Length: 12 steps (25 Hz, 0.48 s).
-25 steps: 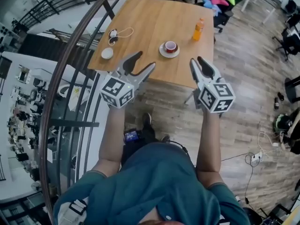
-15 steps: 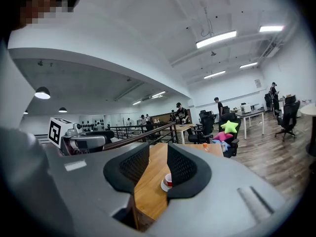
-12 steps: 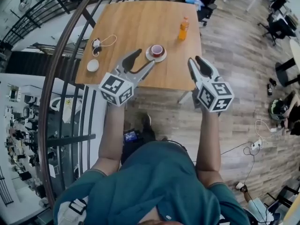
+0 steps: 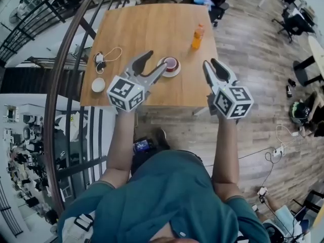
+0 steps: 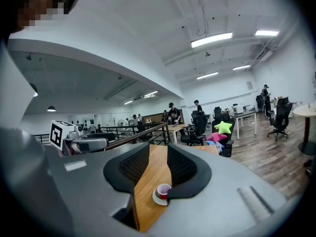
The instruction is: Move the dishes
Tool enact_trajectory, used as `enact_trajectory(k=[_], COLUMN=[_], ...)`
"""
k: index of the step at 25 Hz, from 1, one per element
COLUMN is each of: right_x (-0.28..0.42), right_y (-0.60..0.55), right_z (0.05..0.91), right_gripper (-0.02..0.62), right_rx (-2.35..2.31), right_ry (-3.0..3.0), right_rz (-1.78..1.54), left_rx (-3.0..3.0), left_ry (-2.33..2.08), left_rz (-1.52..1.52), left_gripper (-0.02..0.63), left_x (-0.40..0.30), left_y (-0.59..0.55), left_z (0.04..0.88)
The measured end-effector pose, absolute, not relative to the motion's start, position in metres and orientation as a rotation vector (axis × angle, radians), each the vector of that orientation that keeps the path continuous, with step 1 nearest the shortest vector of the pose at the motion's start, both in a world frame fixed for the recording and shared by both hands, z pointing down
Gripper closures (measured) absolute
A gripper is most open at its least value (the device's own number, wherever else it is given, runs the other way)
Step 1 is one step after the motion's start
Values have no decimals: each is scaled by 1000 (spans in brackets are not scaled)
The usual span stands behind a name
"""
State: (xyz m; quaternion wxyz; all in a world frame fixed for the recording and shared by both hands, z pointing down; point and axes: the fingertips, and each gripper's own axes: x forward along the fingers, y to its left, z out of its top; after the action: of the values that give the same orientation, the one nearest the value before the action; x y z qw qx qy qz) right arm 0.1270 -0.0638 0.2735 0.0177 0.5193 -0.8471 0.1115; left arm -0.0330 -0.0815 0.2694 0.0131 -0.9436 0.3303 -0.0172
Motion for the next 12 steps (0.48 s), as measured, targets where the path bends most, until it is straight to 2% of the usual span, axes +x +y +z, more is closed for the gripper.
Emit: enact_trajectory(k=[12], right_x=[108], right_y=[-133], right_z=[284], right_gripper=[499], right_rx=[1736], right_ry=[-2520], right_rz=[380], left_rx=[-3024], left_ry=[869], left_rz=[-91], left_gripper=[351], left_x=[-48], left_y=[-165], left_z=[294])
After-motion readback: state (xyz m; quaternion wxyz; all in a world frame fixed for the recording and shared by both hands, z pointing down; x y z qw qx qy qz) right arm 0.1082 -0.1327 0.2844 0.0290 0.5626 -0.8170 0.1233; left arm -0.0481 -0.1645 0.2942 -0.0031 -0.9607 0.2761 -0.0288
